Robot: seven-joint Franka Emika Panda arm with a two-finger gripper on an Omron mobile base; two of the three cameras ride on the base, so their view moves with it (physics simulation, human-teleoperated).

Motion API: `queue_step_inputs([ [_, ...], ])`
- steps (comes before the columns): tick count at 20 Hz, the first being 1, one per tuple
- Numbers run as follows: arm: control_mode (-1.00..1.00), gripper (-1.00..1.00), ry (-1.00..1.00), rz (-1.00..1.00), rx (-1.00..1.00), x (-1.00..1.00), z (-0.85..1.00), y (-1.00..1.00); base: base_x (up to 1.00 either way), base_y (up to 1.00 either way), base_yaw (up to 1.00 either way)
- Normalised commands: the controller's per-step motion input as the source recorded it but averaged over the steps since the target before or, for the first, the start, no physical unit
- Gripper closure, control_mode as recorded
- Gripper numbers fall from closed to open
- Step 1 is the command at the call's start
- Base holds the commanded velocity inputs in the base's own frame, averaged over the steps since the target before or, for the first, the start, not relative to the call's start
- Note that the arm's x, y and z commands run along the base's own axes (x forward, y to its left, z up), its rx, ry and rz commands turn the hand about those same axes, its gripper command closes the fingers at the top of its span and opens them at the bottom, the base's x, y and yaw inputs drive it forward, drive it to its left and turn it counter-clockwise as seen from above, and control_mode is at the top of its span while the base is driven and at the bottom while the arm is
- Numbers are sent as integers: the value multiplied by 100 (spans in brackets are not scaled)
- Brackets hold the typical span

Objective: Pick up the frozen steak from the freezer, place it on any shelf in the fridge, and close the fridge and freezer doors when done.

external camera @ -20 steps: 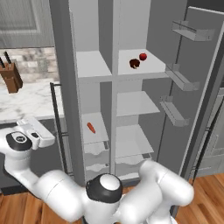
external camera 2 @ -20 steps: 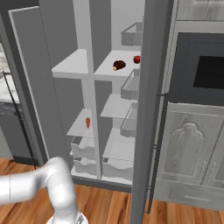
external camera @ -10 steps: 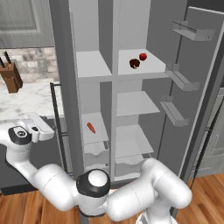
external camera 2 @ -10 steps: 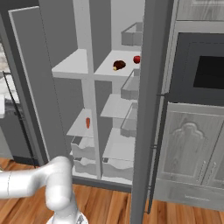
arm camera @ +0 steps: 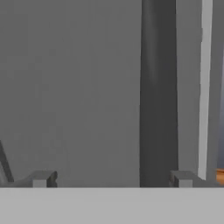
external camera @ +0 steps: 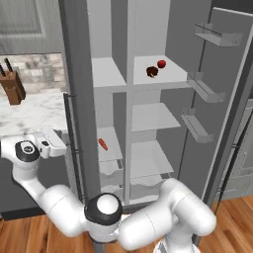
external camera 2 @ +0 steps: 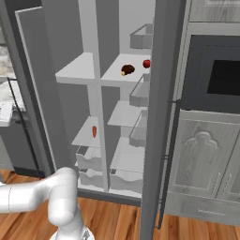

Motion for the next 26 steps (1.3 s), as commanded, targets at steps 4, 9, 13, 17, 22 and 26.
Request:
queue_step_inputs([
  [4, -100, -100, 0, 4, -2, 44, -2, -90, 0, 0, 0],
  [9, -100, -100, 0, 5, 0, 68, -7, -95, 0, 0, 0],
  [13, -100, -100, 0, 5, 0, 87, -7, -97, 0, 0, 0],
  [17, -100, -100, 0, 6, 0, 95, -6, -94, 0, 0, 0],
  [22, -100, -100, 0, 5, 0, 99, -3, -95, 0, 0, 0],
  [26, -100, -100, -1, 7, 0, 100, 0, -80, 0, 0, 0],
])
